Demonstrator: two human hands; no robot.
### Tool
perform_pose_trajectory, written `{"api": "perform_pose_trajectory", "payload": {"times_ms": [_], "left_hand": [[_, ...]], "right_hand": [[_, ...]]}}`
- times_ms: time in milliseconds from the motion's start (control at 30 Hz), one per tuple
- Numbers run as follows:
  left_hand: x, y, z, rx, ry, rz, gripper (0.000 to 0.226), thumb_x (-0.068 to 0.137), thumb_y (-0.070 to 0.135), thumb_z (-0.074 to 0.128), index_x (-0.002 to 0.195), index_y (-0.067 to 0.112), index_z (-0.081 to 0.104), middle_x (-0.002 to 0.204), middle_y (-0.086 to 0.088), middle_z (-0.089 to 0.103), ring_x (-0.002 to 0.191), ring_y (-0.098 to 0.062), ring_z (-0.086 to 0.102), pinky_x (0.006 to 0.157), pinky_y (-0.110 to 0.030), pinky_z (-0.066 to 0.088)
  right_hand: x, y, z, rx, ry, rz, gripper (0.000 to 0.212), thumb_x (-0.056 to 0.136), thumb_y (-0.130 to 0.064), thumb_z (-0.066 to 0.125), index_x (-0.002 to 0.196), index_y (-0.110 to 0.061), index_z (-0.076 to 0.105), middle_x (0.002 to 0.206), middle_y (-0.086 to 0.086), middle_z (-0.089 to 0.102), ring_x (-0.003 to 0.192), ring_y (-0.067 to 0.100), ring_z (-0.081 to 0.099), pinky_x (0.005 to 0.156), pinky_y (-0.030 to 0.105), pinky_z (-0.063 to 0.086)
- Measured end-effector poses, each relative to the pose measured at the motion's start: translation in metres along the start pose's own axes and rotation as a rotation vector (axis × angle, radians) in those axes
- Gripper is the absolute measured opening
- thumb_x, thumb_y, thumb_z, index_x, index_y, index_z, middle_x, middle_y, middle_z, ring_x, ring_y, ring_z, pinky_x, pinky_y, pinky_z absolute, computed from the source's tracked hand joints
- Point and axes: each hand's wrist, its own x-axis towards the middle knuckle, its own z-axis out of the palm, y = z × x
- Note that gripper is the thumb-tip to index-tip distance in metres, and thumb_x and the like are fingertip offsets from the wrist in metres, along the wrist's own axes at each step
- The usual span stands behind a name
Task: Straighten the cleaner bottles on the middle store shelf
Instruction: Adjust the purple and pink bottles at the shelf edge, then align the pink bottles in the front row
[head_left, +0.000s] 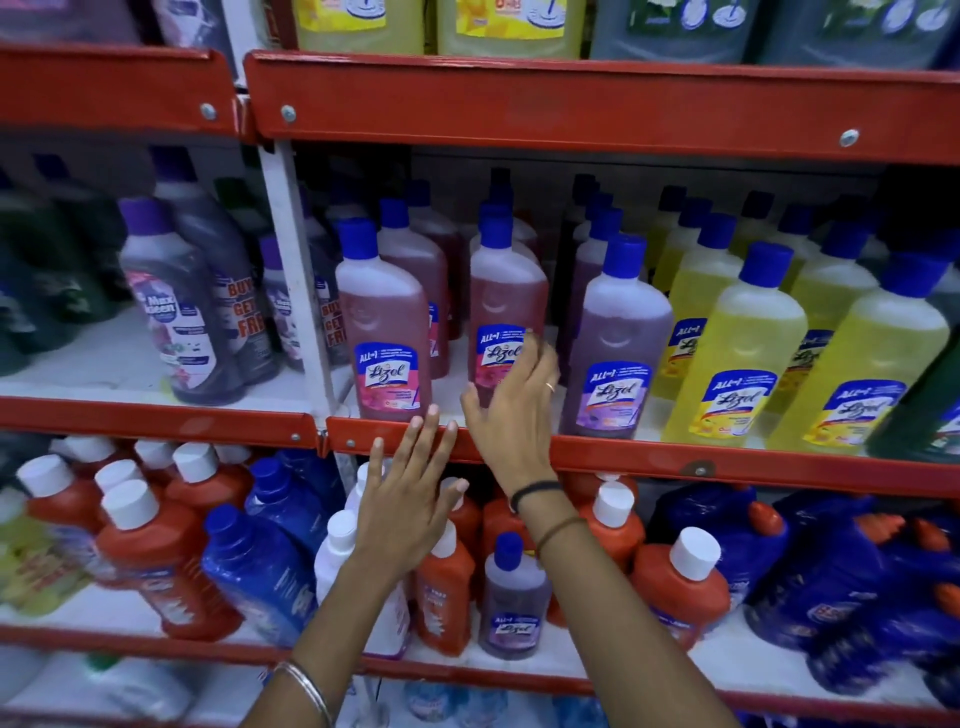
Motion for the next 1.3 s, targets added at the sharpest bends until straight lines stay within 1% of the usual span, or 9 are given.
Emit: {"api": "perform_pose_trajectory", "payload": {"times_ms": [100, 200, 400, 567, 867, 1033, 1133, 1200, 1300], "left_hand": [[-0.001, -0.005, 0.002, 0.011, 0.013, -0.006, 0.061, 0.095, 0.055, 0.018, 0.149, 0.033, -0.001, 0.158, 0.013, -0.016, 0.145, -0.004, -0.011, 0.115, -0.037, -0.015], [-0.001, -0.005, 0.004, 0.017, 0.023, -0.004, 0.061, 0.095, 0.055, 0.017, 0.149, 0.033, -0.002, 0.159, 0.012, -0.016, 0.145, -0.004, -0.013, 0.116, -0.036, -0.014], [0.0, -0.002, 0.002, -0.011, 0.038, -0.004, 0.059, 0.096, 0.057, 0.003, 0.149, 0.031, -0.001, 0.158, -0.003, 0.014, 0.145, -0.006, -0.014, 0.115, -0.039, -0.007], [-0.001, -0.002, 0.005, -0.027, 0.047, 0.014, 0.061, 0.095, 0.057, 0.002, 0.149, 0.029, -0.001, 0.16, 0.004, -0.006, 0.146, -0.008, -0.013, 0.114, -0.04, -0.008], [-0.001, -0.001, 0.004, -0.051, 0.027, -0.002, 0.068, 0.092, 0.056, 0.026, 0.149, 0.03, 0.0, 0.16, -0.002, 0.008, 0.144, -0.006, -0.019, 0.117, -0.05, 0.002], [-0.002, 0.002, -0.001, -0.081, -0.067, 0.003, 0.077, 0.088, 0.062, 0.024, 0.15, 0.028, -0.007, 0.158, 0.002, -0.017, 0.145, -0.014, -0.016, 0.112, -0.048, -0.006], [-0.002, 0.009, -0.011, -0.305, -0.104, 0.021, 0.077, 0.086, 0.057, 0.025, 0.147, 0.029, -0.011, 0.153, 0.006, -0.031, 0.141, -0.009, -0.029, 0.115, -0.043, -0.014], [0.0, 0.017, -0.024, -0.599, -0.067, 0.06, 0.07, 0.094, 0.04, 0.039, 0.149, 0.027, -0.003, 0.156, 0.01, -0.025, 0.143, -0.004, -0.023, 0.118, -0.031, -0.005], [0.012, 0.028, -0.04, -0.912, -0.062, 0.078, 0.074, 0.095, 0.019, 0.051, 0.15, 0.025, 0.0, 0.159, 0.013, -0.012, 0.145, 0.001, -0.009, 0.119, -0.021, 0.007]], "right_hand": [[0.022, -0.007, 0.019, -0.115, -0.042, 0.194, 0.109, 0.074, -0.046, 0.07, 0.145, 0.003, 0.004, 0.145, 0.027, 0.025, 0.13, 0.038, 0.031, 0.107, 0.04, 0.031], [0.036, -0.006, 0.028, -0.178, -0.029, 0.278, 0.117, 0.069, -0.057, 0.07, 0.145, 0.003, 0.003, 0.141, 0.027, 0.031, 0.122, 0.037, 0.043, 0.098, 0.038, 0.041], [0.041, -0.005, 0.022, -0.189, -0.05, 0.297, 0.12, 0.063, -0.053, 0.076, 0.143, 0.006, 0.009, 0.136, 0.026, 0.039, 0.116, 0.037, 0.05, 0.09, 0.038, 0.046], [0.022, -0.01, 0.009, -0.194, -0.04, 0.271, 0.112, 0.066, -0.05, 0.076, 0.142, 0.001, 0.011, 0.134, 0.022, 0.043, 0.115, 0.037, 0.053, 0.091, 0.04, 0.047], [-0.002, -0.017, -0.005, -0.163, -0.041, 0.265, 0.112, 0.067, -0.047, 0.077, 0.143, -0.002, 0.008, 0.137, 0.022, 0.04, 0.118, 0.039, 0.05, 0.093, 0.043, 0.047], [-0.006, -0.013, -0.005, -0.112, -0.025, 0.263, 0.112, 0.065, -0.049, 0.078, 0.142, -0.001, 0.013, 0.133, 0.023, 0.042, 0.119, 0.04, 0.047, 0.096, 0.046, 0.045], [-0.018, 0.001, -0.009, 0.152, -0.02, 0.227, 0.096, 0.071, -0.052, 0.072, 0.139, -0.004, 0.024, 0.133, 0.018, 0.046, 0.118, 0.032, 0.05, 0.094, 0.035, 0.045], [-0.026, 0.011, -0.013, 0.404, -0.037, 0.234, 0.081, 0.079, -0.052, 0.064, 0.139, -0.009, 0.029, 0.134, 0.012, 0.05, 0.117, 0.02, 0.054, 0.092, 0.02, 0.044], [-0.03, 0.024, -0.019, 0.596, -0.064, 0.287, 0.059, 0.091, -0.046, 0.048, 0.139, -0.013, 0.038, 0.138, 0.006, 0.051, 0.122, 0.012, 0.051, 0.095, 0.014, 0.043]]}}
